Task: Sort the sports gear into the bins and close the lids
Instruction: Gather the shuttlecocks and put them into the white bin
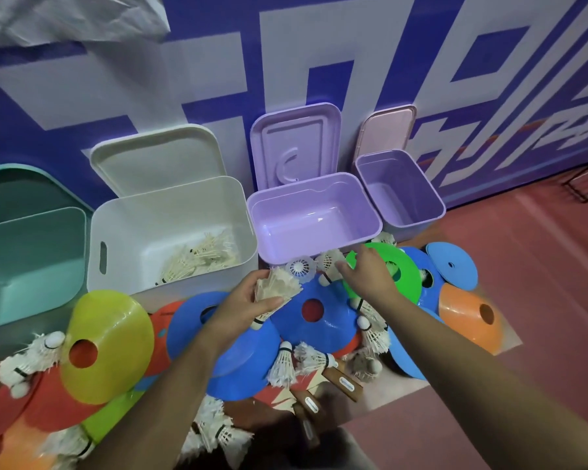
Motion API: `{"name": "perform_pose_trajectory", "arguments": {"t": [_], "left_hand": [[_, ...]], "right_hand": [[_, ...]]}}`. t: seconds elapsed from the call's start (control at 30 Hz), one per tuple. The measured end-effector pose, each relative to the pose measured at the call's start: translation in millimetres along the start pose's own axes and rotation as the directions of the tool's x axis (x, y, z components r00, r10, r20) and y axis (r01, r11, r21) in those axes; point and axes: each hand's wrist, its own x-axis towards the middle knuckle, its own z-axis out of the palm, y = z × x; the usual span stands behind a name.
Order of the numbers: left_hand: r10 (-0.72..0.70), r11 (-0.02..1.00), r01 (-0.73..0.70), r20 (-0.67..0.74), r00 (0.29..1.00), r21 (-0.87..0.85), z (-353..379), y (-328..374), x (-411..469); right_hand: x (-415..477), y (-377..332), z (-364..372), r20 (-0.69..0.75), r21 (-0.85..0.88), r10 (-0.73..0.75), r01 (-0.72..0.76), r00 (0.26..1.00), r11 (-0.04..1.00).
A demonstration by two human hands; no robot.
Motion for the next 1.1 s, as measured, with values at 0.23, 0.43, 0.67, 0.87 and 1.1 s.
{"name": "perform_pose_trajectory", "arguments": {"t": [0.23, 0.43, 0.67, 0.87, 1.1], "left_hand": [[-0.026, 0.997, 0.030, -0.055, 0.998, 0.077, -6.3, -3.9, 7.3], [0.010, 0.985, 0.006, -0.096, 0.995, 0.170, -2.3, 2.3, 11.8], [0.073, 0.982, -0.067, -0.028, 0.997, 0.175, 14.4, 13.0, 21.6], [0.079, 0.966, -0.090, 0.055, 0.995, 0.243, 25.0, 13.0, 21.5], [0.037, 0.961, -0.056, 0.074, 0.997, 0.270, 46.1, 9.2, 25.6]], "right_hand": [[23.0, -3.5, 16.8, 0.105, -0.177, -0.029, 0.048, 0.994, 0.983], [7.0, -19.0, -28.8, -0.006, 0.053, -0.191, 0.191, 0.982, 0.980], [-24.5, -49.1, -38.9, 0.126, 0.261, -0.371, 0.330, 0.920, 0.907], [-40.3, -42.7, -23.5, 0.138, 0.070, -0.503, 0.498, 0.853, 0.864], [-59.4, -23.7, -33.2, 0.215, 0.253, -0.398, 0.343, 0.892, 0.904]]}}
